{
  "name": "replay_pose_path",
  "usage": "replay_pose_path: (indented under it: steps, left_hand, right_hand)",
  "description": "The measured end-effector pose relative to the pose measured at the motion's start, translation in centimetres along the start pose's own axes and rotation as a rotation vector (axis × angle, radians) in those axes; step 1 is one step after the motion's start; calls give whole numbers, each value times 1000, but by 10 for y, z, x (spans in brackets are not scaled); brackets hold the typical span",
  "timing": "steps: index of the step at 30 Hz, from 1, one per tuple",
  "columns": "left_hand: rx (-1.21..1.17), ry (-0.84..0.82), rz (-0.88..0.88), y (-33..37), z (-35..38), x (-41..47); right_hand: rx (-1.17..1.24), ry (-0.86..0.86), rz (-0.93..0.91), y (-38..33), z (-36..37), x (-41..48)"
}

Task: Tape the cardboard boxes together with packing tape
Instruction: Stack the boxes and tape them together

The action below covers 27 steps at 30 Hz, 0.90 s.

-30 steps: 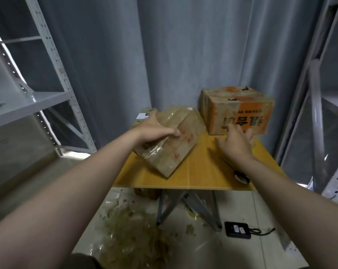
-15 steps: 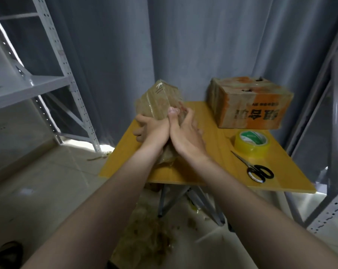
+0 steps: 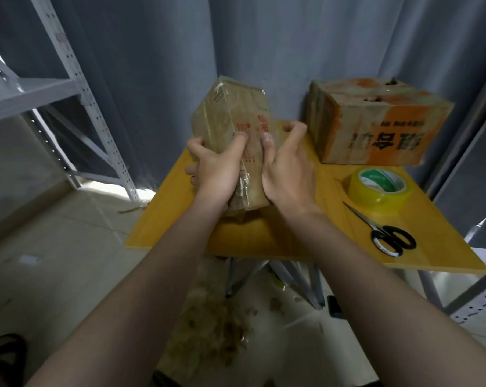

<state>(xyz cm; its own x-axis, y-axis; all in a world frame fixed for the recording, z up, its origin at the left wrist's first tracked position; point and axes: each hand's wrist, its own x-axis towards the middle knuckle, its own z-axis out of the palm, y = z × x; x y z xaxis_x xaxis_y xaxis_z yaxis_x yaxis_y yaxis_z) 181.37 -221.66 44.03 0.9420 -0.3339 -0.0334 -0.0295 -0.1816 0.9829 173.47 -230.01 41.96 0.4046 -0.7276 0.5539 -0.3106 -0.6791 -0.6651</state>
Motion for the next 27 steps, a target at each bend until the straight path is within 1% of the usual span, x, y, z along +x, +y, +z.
replay_pose_path:
  steps: [3,7,9,11,12,14,16,17,18,19,20,22,23,25,26,27]
  left_hand:
    - [27,-35,78,-4,1,-1]
    - [26,-66,124,-6,-2,-2]
    - [-29,-74,134,-8,-6,-3]
    - [-141,-88,121,-11,-8,-4]
    - [-212,-94,113,-12,-9,-5]
    - [-337,-113,116,-12,-8,-5]
    - [-387,-140,136,-14,-5,-2]
    - [-392,-160,147,-15,-3,0]
    - [-388,-176,151,-16,0,0]
    - [-383,-188,151,-16,2,0]
    - [-388,-198,146,-15,5,1]
    - [-398,-202,155,-12,14,0]
    - [-356,-181,207,-10,16,-2]
    - [-246,-128,325,-5,19,-8]
    - [-202,-112,340,-3,20,-11]
    - [-153,-97,313,0,20,-13]
  right_hand:
    - [23,64,-24,17,-3,6]
    - [99,104,81,31,-6,13]
    - [167,79,105,32,-6,14]
    - [274,-3,173,30,-8,17]
    - [338,-74,239,27,-10,20]
    - [472,-283,393,22,-18,25]
    - [666,-473,534,22,-29,27]
    - [768,-520,576,24,-32,28]
    - [815,-536,585,26,-35,28]
    - [821,-517,573,26,-36,28]
    - [773,-469,549,25,-36,29]
    - [613,-305,494,22,-34,33]
    - [536,-233,472,21,-33,36]
    - [476,-180,450,18,-31,36]
    - [473,-175,429,18,-30,35]
    - [468,-181,400,17,-30,34]
